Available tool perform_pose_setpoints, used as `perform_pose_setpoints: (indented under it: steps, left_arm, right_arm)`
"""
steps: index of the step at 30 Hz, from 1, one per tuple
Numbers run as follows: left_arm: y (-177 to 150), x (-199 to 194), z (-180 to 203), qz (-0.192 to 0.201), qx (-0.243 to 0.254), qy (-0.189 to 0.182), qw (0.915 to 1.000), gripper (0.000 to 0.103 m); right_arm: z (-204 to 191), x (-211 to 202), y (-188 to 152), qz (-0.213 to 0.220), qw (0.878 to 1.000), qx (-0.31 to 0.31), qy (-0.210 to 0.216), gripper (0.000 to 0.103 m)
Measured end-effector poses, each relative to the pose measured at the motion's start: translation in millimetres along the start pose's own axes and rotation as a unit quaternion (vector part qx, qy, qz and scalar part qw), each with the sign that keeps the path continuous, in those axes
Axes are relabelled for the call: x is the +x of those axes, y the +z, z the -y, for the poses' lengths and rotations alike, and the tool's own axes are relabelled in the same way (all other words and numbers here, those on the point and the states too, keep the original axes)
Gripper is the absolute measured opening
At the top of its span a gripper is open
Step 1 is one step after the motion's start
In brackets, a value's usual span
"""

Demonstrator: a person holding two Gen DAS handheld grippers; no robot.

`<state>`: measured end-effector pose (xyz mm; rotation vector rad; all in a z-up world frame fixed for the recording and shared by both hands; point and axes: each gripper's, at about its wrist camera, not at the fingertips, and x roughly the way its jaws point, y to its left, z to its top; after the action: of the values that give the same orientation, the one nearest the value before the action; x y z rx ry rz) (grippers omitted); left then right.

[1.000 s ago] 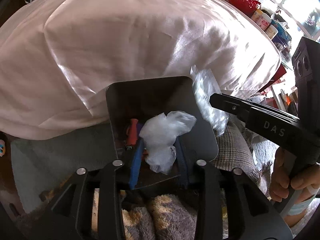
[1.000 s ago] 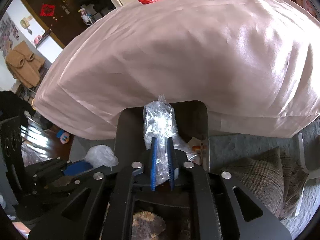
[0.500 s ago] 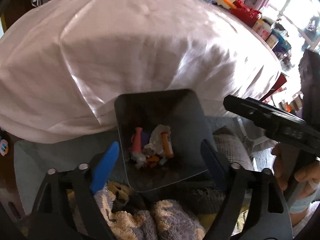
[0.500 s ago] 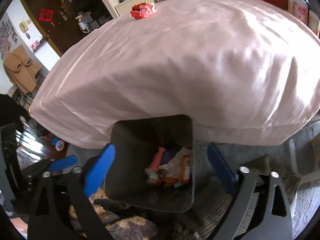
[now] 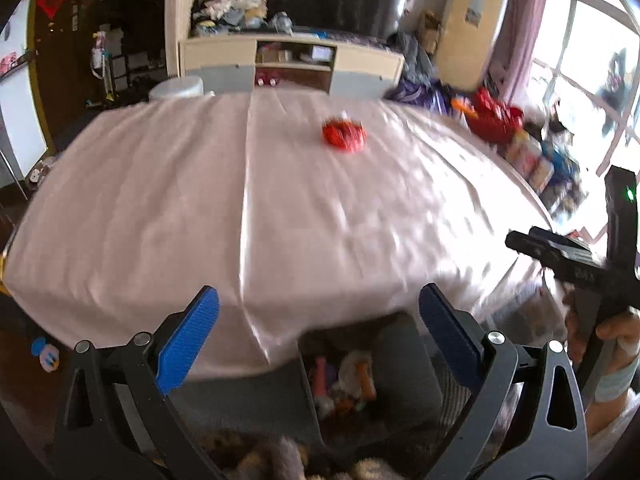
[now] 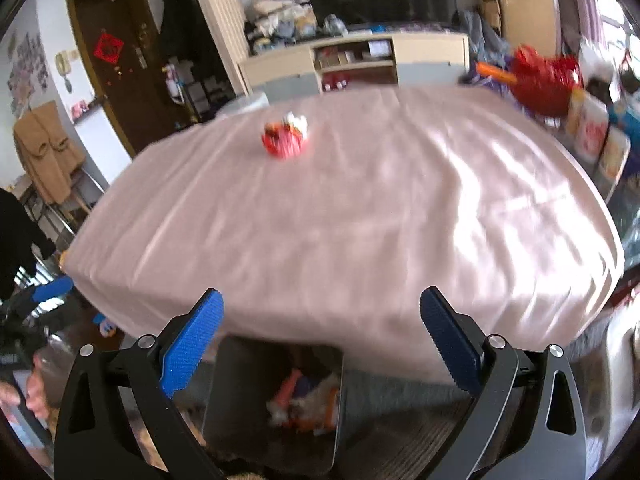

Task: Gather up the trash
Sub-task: 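Raise both open tools back toward the red wrapper on the table, then grasp the red-and-gold wrapper with the right tool while the left tool grasps the silver foil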

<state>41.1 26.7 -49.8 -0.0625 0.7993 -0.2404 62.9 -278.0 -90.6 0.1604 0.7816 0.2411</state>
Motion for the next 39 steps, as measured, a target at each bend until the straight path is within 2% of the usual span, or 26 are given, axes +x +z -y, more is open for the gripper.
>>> perform_pose_setpoints:
  steps: [6,14,25,34,35,37,39]
  left_arm:
    - [46.6,23.0,-5.6,0.017,0.012,0.021,0.9996,0.095]
    - [85.7,88.3,-20.2,-0.003,0.025,0.033,0.9991,0.095]
    - [110.0,162.2,-23.6,-0.039,0.038,0.026,0.9982,0.095]
    - [129.8,191.9,-26.7,-0.050,0.053,0.018,0.9972,0.095]
    - [132.1,194.6,-25.7,-0.051,0.054,0.017,0.9971,0.095]
    - [135.9,200.7,-24.1,-0.053,0.057,0.014,0.9969,0.095]
    - [141.1,206.3,-21.7,-0.055,0.062,0.012,0.9965,0.095]
  right_arm:
    - [-6.5,13.5,37.1,0.017,1.000,-0.007,-0.001,0.099]
    - [-11.4,81.4,80.4,0.002,1.000,0.003,0.010,0.099]
    - [-32.9,173.4,135.5,-0.024,0.999,-0.013,0.021,0.093]
    - [-53.8,237.6,151.9,-0.072,0.997,-0.028,0.030,0.092]
    - [-55.0,240.8,151.3,-0.074,0.996,-0.030,0.032,0.089]
    - [-54.4,244.6,150.8,-0.083,0.995,-0.031,0.039,0.061]
    - [-50.6,244.0,152.0,-0.086,0.995,-0.028,0.049,0.057]
